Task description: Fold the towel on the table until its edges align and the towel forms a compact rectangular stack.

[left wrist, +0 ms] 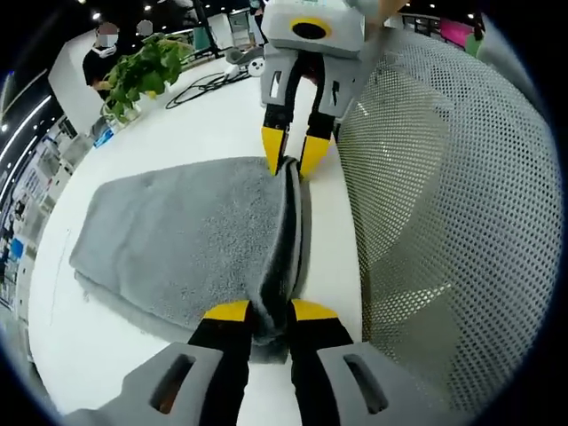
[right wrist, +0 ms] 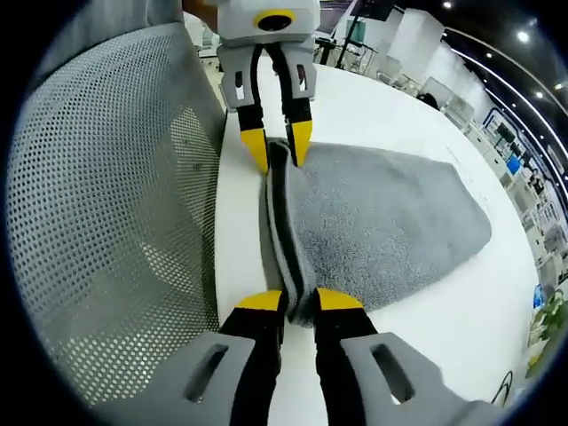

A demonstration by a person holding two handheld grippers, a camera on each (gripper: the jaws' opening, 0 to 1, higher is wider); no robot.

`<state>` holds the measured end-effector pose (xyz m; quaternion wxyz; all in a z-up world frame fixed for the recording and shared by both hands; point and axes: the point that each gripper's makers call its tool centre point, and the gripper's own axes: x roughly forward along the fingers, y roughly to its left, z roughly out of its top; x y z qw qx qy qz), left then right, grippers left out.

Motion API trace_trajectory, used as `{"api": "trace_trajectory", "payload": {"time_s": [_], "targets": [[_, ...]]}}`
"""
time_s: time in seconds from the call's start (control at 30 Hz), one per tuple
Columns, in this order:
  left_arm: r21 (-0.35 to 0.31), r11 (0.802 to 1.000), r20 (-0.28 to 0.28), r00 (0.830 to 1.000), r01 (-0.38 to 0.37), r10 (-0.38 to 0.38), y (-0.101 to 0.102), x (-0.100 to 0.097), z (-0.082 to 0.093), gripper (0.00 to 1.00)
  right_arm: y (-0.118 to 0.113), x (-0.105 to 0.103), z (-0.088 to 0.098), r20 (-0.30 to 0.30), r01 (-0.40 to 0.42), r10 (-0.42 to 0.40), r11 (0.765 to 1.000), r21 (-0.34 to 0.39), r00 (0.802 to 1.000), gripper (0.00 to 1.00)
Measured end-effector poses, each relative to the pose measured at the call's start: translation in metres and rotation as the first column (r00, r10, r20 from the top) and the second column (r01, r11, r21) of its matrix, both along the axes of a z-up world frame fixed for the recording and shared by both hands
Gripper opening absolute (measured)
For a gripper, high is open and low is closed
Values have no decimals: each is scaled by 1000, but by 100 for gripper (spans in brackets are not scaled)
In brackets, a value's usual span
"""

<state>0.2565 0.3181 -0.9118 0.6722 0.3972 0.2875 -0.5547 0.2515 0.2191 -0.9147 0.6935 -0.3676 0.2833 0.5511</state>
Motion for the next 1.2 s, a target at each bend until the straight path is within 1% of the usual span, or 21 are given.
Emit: {"api": "trace_trajectory", "payload": {"time_s": [0.03, 0.13, 0.2, 0.23, 0.27, 0.3, 0.33, 0.4, 0.43, 0.53, 0.67, 0.7, 0.8, 0.87, 0.93, 1.0, 1.07, 1.17, 1.2], "targets": [[0, 1000, -14, 1000, -10, 10, -1, -1, 0, 15, 0, 0, -1, -2, 0, 0, 1000, 1, 1000, 10], [13, 1000, -2, 1000, 8, -8, -1, 2, -1, 12, 0, 0, 0, -3, 2, -2, 1000, 3, 1000, 9], [-5, 1000, -9, 1000, -13, 13, -1, 3, 0, 10, 0, 0, 0, -7, 15, -15, 1000, 3, 1000, 8], [-25, 999, -22, 999, -32, 32, -1, 4, 0, 10, 0, 1, 0, -11, 17, -17, 1000, 1, 1000, 8], [-32, 999, -23, 999, -34, 33, 0, 4, 0, 10, 0, 1, 1, -15, 9, -9, 1000, -7, 1000, 8], [-29, 999, -16, 1000, -23, 23, -1, 3, 0, 10, 0, 2, 1, -34, 27, -27, 1000, -11, 999, 7], [-18, 1000, -5, 1000, -13, 13, -1, 3, 0, 9, 1, 3, 1, -39, 43, -43, 999, -8, 998, 6], [15, 1000, 24, 1000, 14, -14, -2, 2, 0, 9, 1, 3, 2, -46, 51, -51, 999, -8, 998, 5], [19, 1000, 29, 999, 15, -16, -3, 1, 0, 9, 1, 3, 1, -46, 58, -58, 998, -5, 997, 5], [18, 1000, 32, 999, 7, -8, -1, 2, 0, 8, 1, 1, 3, -46, 70, -70, 998, -2, 996, 5], [18, 1000, 25, 1000, 2, -3, 0, -1, 0, 8, 2, -4, 3, -40, 61, -62, 998, -10, 997, 4], [21, 1000, 25, 1000, 5, -6, 0, -3, 0, 8, 2, -5, 3, -46, 62, -62, 998, -9, 997, 4], [23, 1000, 20, 1000, 11, -11, 2, -9, 0, 8, 3, -12, 3, -85, 78, -78, 997, 2, 993, 4], [17, 1000, 6, 1000, 5, -6, 2, -15, 1, 8, 4, -17, 3, -89, 81, -81, 997, -4, 993, 4], [18, 1000, -7, 1000, 8, -8, 3, -22, 1, 8, 5, -26, 4, -83, 58, -60, 998, -25, 995, 4], [45, 998, 0, 999, 45, -45, 3, -32, 2, 8, 6, -33, 6, -92, 58, -60, 998, -27, 994, 4], [48, 998, -5, 999, 50, -50, 3, -38, 3, 7, 6, -38, 7, -101, 61, -64, 998, -29, 993, 4], [45, 998, -21, 998, 52, -51, 4, -46, 8, 7, 5, -44, 11, -124, 87, -88, 996, -17, 988, 3], [40, 998, -28, 999, 45, -44, 4, -48, 9, 7, 6, -46, 16, -136, 116, -115, 993, 0, 984, 3]]}}
